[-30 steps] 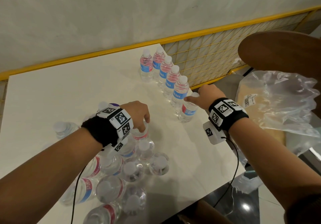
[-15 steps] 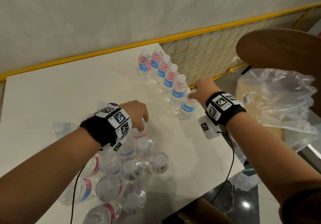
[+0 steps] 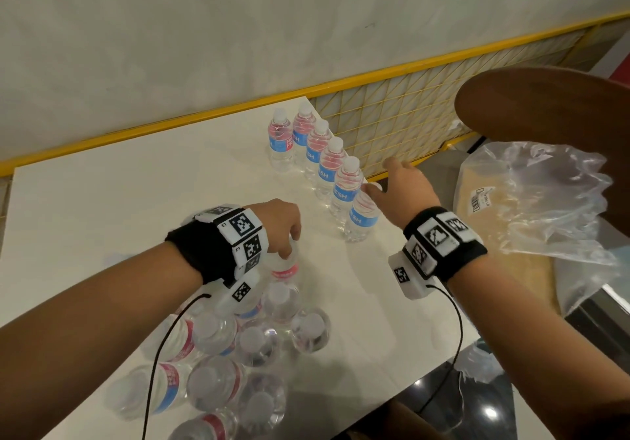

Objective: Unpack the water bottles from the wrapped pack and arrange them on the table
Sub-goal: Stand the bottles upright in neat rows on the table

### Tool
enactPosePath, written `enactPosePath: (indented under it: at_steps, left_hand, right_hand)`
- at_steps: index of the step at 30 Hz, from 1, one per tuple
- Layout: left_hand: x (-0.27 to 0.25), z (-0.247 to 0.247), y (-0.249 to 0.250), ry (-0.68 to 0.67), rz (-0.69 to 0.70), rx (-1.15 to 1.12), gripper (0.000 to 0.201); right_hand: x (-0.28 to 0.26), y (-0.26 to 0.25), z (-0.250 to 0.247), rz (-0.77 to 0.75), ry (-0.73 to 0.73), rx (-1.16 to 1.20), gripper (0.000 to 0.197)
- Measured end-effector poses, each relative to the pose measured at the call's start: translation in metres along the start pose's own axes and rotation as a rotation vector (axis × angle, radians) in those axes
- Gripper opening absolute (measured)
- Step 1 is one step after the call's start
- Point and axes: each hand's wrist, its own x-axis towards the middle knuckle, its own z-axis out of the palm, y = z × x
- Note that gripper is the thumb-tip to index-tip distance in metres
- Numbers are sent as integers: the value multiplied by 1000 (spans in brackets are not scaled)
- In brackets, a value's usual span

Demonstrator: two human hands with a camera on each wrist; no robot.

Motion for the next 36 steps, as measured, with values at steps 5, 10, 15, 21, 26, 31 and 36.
enactPosePath:
  at_steps: [5,10,15,21,26,31,36]
  left_hand:
    - [8,-24,42,112,145,35,59]
    - [25,-28,97,112,309,76,60]
    - [45,-27,103,241,417,-79,60]
    - [79,-30,88,354,376,-37,47]
    - [91,-23,80,314,359,-82,39]
    - [100,-23,79,353,338,-151,29]
    - [104,-20,77,373,314,-198,24]
  right_hand:
    - [-57,4,16,-206,-358,171,59]
    - [-74,32,56,-59,-292,471,73]
    - [-78,68,81,177,-183,528,66]
    - [-65,77,90,269,-135,627,73]
    - [-58,74,74,187,-121,515,90]
    - [-49,60,32,-20,22,272,61]
    - [-30,62,12,-167,-119,149,33]
